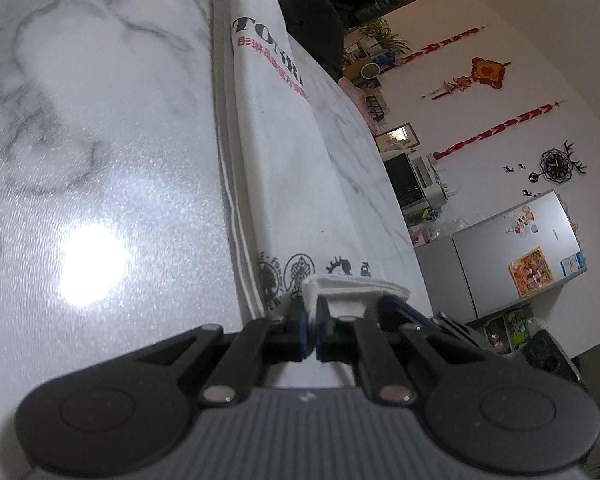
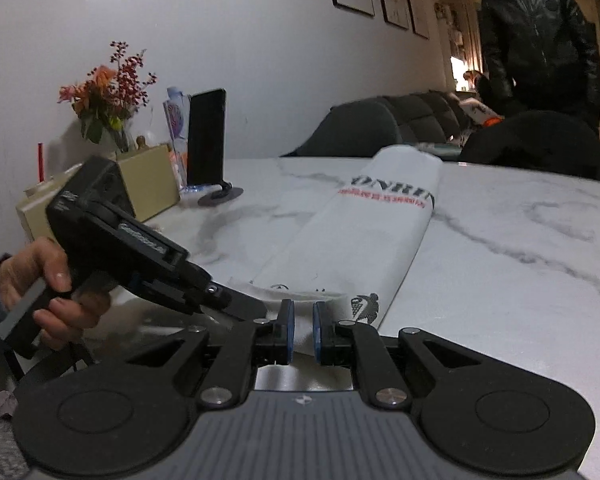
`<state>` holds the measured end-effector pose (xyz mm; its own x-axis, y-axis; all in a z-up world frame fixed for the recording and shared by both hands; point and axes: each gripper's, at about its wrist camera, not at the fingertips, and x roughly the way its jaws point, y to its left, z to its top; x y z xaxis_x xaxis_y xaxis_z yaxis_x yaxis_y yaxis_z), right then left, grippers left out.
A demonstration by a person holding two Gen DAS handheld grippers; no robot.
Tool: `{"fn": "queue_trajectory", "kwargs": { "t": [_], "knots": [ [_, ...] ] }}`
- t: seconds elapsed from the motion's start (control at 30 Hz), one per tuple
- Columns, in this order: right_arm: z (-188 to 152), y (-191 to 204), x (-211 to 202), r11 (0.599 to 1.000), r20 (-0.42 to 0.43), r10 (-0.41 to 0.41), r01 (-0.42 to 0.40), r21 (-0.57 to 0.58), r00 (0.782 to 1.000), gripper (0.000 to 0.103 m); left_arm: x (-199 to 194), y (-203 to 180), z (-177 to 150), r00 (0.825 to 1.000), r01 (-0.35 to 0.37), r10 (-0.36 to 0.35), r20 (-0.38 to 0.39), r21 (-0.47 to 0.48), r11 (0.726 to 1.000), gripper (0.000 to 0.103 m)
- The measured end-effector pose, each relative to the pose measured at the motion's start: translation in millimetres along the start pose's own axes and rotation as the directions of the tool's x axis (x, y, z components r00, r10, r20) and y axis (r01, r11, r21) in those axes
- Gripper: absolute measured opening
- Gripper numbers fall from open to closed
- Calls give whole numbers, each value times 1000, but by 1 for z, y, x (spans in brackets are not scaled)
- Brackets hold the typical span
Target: Fold shopping bag
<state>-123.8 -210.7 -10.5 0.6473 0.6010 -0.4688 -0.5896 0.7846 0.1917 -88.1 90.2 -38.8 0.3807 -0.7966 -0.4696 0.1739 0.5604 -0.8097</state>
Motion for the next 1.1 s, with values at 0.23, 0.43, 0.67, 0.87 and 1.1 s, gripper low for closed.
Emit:
{"fn": "queue_trajectory", "kwargs": {
  "t": [0.23,0.43,0.67,0.87,1.1],
  "knots": [
    [-3,-16,17,999,-58,-6,9,47,998,0,0,-7,-4,1000,-6,6,-1,73,997,6],
    [-5,-17,16,1000,-61,-9,11,22,998,0,-5,-36,-8,997,-74,72,16,243,967,12],
    [-5,-19,16,1000,-63,-3,4,24,998,0,-27,-78,-16,982,-188,153,114,453,871,31],
    [1,-17,18,1000,-94,-1,1,2,996,0,-37,-113,-24,981,-196,141,136,657,728,32],
    [5,-15,20,1000,-119,-2,-1,-26,993,0,-5,-131,-41,970,-161,238,45,853,496,32]
  ]
}}
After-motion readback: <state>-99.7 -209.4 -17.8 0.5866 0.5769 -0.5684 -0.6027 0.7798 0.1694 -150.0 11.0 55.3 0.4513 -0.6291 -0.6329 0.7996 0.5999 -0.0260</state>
